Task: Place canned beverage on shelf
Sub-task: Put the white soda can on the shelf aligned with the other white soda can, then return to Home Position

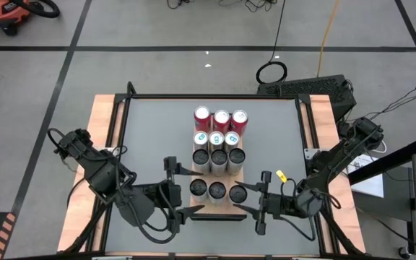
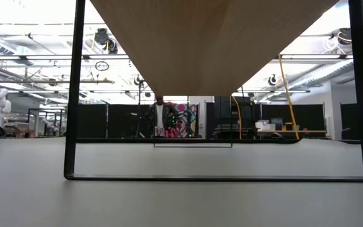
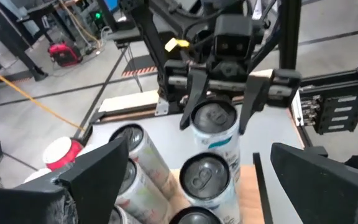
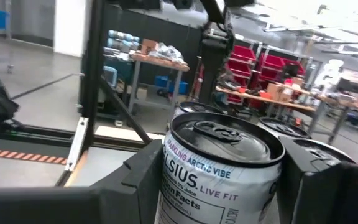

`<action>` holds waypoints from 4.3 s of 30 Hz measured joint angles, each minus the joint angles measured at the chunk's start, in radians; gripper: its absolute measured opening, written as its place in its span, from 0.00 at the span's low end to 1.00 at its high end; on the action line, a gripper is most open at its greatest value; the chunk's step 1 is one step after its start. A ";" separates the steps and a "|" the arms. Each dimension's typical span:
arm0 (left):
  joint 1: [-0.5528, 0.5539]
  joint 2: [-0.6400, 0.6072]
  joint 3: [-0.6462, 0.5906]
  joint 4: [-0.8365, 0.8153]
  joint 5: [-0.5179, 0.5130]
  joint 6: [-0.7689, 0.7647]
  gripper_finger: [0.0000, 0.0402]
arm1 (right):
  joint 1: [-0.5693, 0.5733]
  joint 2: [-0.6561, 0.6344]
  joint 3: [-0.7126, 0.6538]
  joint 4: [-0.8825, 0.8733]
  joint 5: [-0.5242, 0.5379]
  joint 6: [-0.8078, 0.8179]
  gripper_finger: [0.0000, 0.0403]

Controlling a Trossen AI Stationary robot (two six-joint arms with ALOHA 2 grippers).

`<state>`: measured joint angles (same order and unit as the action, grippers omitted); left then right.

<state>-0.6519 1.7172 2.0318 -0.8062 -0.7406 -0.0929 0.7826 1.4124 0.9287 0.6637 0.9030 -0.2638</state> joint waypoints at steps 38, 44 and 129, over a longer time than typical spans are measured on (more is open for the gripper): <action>-0.018 0.001 -0.054 0.011 -0.001 -0.031 0.99 | -0.033 0.000 0.002 -0.144 -0.015 0.140 0.43; -0.017 0.001 -0.054 0.010 -0.001 -0.031 0.99 | -0.035 -0.001 0.003 -0.161 -0.014 0.178 0.43; -0.045 -0.460 -0.701 -0.089 -0.314 -0.485 0.52 | 0.081 -0.206 0.014 -0.841 -0.074 0.519 0.13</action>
<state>-0.6970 1.2570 1.3306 -0.8949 -1.0544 -0.5777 0.8635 1.2066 0.9424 -0.1771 0.8289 0.2549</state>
